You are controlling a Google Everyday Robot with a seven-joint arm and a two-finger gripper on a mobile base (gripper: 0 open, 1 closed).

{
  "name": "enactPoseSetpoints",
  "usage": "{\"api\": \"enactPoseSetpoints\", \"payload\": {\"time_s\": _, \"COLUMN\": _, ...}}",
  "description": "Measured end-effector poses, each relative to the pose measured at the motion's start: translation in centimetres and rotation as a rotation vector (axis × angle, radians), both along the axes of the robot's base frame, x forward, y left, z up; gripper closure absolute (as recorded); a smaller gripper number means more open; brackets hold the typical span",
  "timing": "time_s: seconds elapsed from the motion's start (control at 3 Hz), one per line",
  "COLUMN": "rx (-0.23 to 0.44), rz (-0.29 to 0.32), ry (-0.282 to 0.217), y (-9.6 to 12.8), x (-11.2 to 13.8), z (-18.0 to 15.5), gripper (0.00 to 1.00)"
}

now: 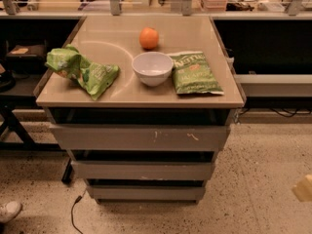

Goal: Close top drawer

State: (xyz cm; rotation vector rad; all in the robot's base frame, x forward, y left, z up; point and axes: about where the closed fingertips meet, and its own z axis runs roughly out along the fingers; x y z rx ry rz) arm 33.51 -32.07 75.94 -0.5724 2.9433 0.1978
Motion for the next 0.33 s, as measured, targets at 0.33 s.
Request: {"api": "enactPoseSetpoints", "payload": {"time_s": 0.33, "rx": 0.0, "rz": 0.013, "ry": 0.069, "y": 0.33, "x": -2.59, "z": 0.9, "gripper": 0.82}}
